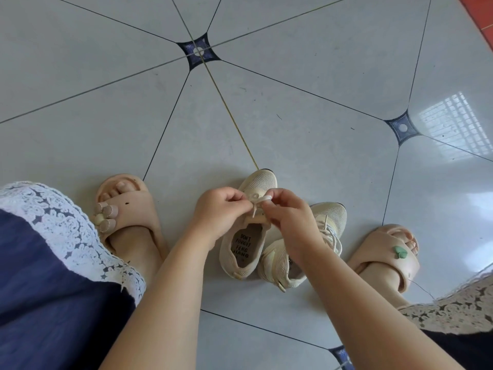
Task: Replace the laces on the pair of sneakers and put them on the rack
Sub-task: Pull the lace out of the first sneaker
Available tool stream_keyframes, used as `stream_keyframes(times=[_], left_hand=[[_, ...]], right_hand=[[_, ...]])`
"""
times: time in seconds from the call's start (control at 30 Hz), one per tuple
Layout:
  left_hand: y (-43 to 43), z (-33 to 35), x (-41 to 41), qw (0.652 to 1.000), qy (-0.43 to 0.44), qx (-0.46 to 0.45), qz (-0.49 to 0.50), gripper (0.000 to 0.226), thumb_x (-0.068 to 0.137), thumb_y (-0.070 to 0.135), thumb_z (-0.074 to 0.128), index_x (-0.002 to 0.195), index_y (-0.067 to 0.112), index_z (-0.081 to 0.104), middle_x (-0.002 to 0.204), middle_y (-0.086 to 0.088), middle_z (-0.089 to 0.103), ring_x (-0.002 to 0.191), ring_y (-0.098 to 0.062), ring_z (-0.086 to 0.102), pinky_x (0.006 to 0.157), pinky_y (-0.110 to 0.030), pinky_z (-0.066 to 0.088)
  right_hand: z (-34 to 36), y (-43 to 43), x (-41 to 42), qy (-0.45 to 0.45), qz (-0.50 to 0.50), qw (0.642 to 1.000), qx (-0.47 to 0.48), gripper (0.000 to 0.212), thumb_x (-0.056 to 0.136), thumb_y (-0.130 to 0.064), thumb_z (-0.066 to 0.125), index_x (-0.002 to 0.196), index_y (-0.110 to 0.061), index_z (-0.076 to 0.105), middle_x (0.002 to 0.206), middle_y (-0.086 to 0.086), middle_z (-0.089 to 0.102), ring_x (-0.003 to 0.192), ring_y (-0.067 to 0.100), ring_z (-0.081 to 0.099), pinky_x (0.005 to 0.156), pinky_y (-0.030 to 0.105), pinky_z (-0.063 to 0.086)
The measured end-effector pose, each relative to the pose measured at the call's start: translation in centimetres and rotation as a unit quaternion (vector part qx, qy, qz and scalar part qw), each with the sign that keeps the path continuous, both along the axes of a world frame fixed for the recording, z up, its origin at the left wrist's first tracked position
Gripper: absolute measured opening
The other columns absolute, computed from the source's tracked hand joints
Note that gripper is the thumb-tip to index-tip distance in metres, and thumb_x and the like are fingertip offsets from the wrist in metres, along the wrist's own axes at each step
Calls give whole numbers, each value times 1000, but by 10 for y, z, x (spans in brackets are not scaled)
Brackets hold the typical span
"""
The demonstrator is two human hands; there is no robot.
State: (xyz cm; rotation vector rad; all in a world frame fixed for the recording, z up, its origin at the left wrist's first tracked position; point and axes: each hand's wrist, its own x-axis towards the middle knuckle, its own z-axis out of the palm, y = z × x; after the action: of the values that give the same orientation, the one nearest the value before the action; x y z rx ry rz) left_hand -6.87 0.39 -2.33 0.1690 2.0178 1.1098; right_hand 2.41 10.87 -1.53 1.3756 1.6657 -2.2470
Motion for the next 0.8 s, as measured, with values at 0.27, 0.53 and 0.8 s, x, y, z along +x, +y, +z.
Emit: stream_keyframes(times=[0.27,0.53,0.8], left_hand=[[2,4,5,1000,-20,8,6,11,71,27,65,62,19,66,49,11,60,45,7,53,40,-4,35],[0,-4,2,998,-37,-1,53,20,75,16,63,56,19,64,50,12,57,44,4,49,41,-6,36],[1,-2,4,999,16,-24,-14,13,70,18,66,60,24,60,51,14,59,50,3,52,51,-12,42]], right_hand=[[9,13,-7,-102,350,827,428,4,85,-21,56,88,-22,58,85,-7,58,84,10,51,67,19,36],[5,10,0,-34,66,972,221,12,85,-18,64,76,-20,72,64,-11,65,63,0,55,58,11,40],[3,9,-2,-71,131,976,161,20,90,-14,53,72,-22,57,65,-10,58,61,3,50,59,13,38]])
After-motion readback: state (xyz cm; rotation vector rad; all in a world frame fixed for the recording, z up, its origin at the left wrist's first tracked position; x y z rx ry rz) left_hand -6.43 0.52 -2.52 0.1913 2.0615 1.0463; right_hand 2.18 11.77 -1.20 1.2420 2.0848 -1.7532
